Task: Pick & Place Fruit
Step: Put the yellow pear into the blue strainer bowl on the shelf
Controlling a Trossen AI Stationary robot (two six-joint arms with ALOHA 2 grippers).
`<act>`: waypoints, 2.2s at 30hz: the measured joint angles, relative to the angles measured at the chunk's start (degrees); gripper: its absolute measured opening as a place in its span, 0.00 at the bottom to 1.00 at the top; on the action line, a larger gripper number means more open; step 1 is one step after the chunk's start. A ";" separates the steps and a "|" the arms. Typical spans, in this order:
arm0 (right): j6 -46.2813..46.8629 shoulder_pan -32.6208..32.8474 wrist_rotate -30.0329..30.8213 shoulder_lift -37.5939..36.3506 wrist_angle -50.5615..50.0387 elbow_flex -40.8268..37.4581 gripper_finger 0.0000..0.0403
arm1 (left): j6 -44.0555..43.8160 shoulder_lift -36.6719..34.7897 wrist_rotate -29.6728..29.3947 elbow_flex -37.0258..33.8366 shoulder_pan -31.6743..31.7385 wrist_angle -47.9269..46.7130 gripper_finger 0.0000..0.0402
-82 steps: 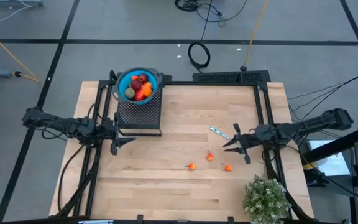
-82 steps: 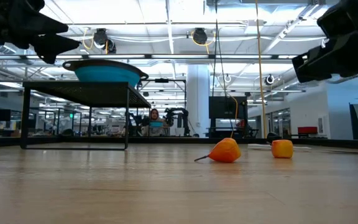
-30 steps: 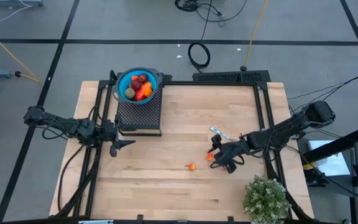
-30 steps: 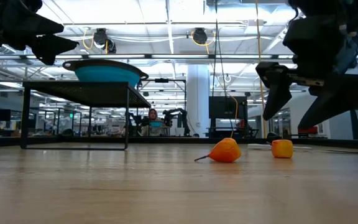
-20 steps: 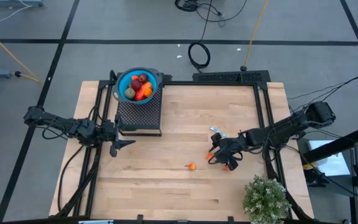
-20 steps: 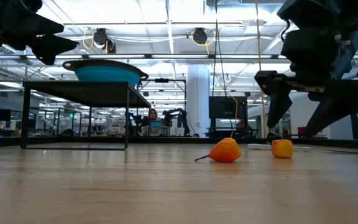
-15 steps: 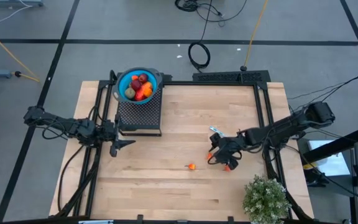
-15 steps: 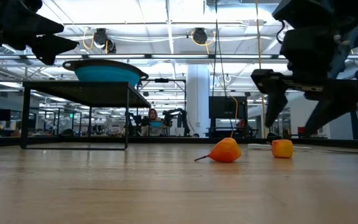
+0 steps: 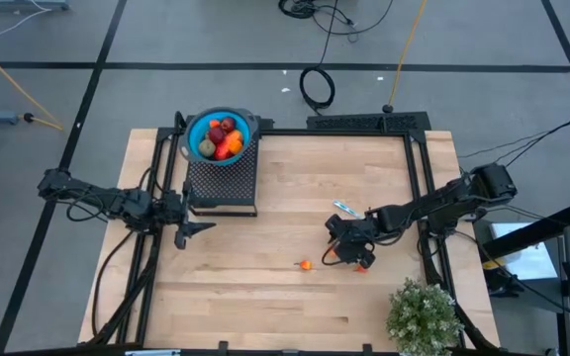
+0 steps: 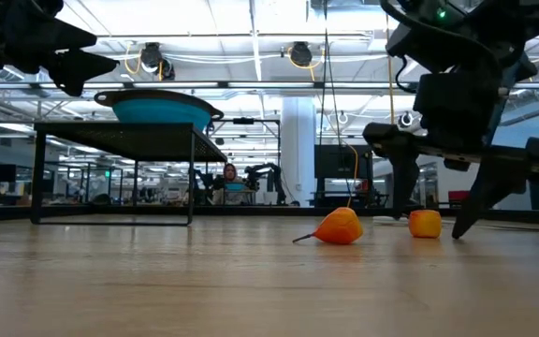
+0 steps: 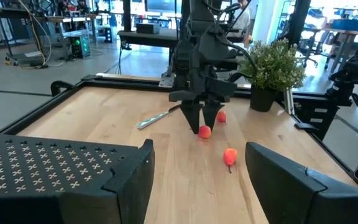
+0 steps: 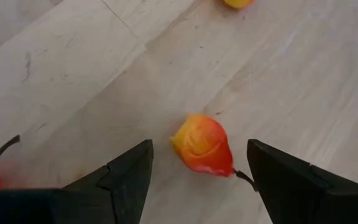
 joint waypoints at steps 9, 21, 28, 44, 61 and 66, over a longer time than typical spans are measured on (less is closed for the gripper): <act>0.06 -1.78 -0.79 0.80 -0.60 0.11 0.59 | 0.12 0.01 0.00 0.00 0.00 0.07 0.62; 0.77 -2.52 0.20 0.91 -0.83 -0.01 0.38 | 0.10 0.01 0.00 0.00 0.00 0.04 0.62; 2.80 -2.54 0.48 0.45 -0.37 -0.06 0.28 | 0.08 0.01 0.00 0.00 -0.01 0.04 0.62; 10.78 -2.54 0.20 -8.86 2.34 -0.13 0.21 | -0.30 0.01 0.09 0.00 0.00 0.43 0.62; 34.94 -7.47 -42.92 -17.25 24.31 -0.10 0.21 | -0.19 0.01 0.16 0.00 0.00 0.42 0.62; 44.86 -8.15 -48.83 -17.25 36.25 -0.10 0.21 | -0.16 0.01 0.22 0.00 0.00 0.42 0.62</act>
